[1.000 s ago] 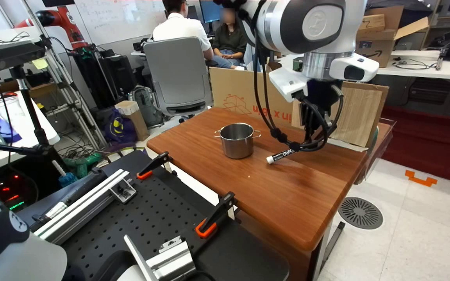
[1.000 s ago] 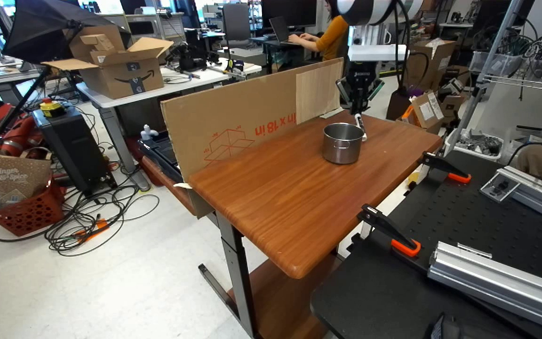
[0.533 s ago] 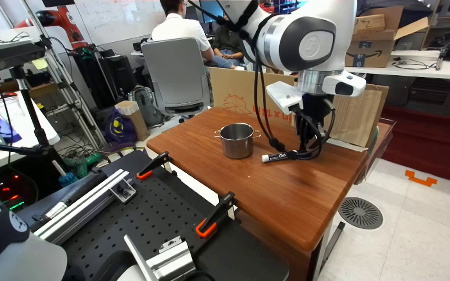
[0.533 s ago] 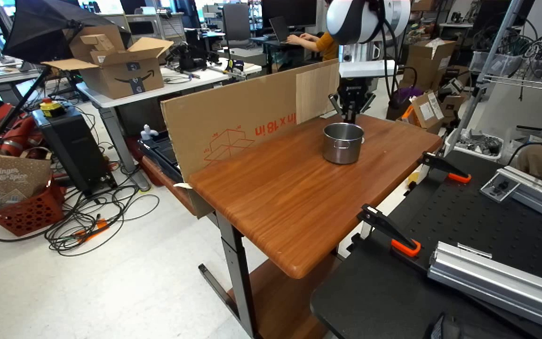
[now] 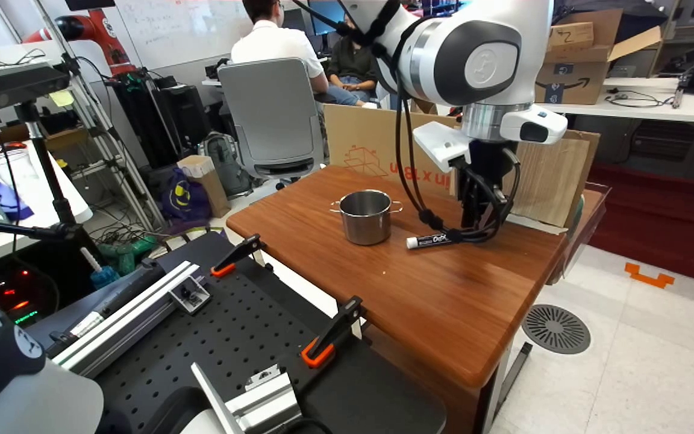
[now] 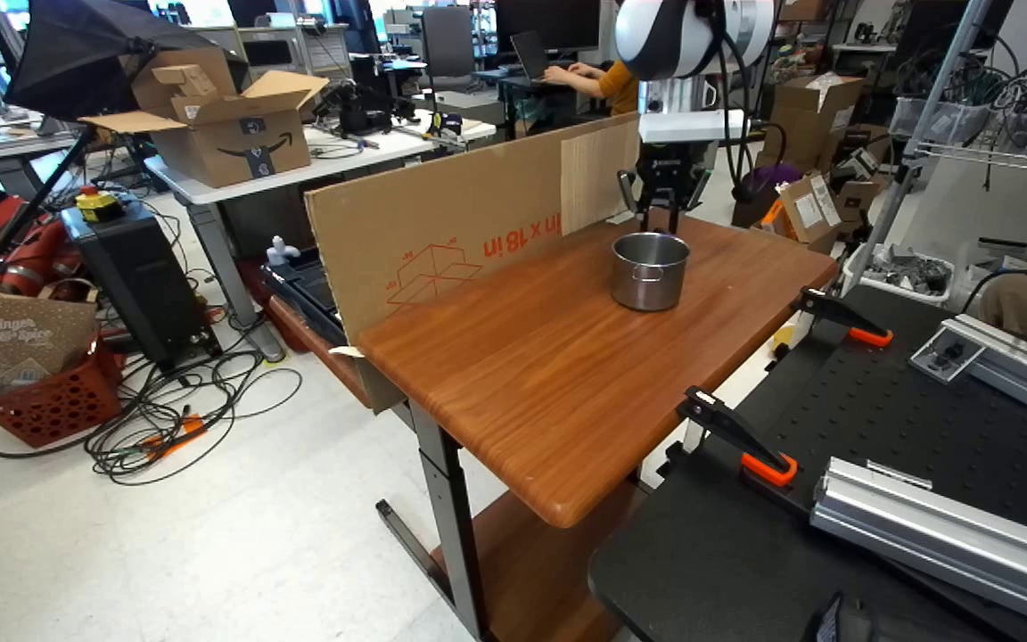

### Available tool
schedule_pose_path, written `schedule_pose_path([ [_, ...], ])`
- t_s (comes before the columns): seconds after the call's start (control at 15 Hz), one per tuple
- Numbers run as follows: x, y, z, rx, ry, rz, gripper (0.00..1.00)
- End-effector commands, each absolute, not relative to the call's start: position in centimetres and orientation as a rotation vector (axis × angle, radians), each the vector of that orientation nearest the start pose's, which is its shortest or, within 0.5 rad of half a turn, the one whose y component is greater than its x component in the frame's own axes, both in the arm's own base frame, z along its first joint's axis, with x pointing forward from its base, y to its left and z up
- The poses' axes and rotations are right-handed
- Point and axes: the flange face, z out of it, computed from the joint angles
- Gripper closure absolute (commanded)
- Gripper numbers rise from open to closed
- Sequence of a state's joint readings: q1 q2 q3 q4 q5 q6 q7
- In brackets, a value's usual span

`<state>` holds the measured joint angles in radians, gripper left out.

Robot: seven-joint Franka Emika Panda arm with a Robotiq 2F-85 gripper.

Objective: Pick the marker from the pot and put it on the table

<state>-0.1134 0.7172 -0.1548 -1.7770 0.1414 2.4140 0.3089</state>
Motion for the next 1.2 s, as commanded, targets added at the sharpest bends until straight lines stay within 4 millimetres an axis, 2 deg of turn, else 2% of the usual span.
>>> schedule_pose_path([
  [0.0,63.2,-16.6,15.0,-3.004,1.006,0.141,0.20],
  [0.13,63.2,-16.6,15.0,-3.004,1.004,0.146,0.05],
  [0.2,63.2,-16.6,15.0,-3.003,1.003,0.150,0.01],
  [0.53,62.2,-16.4,15.9,-3.017,0.974,0.140,0.00],
  [0.67,61.2,-16.3,17.1,-3.020,0.956,0.122,0.00],
  [1.07,58.3,-15.2,23.5,-3.008,0.877,0.008,0.00],
  [1.13,60.0,-15.8,22.0,-2.991,0.932,0.055,0.00],
])
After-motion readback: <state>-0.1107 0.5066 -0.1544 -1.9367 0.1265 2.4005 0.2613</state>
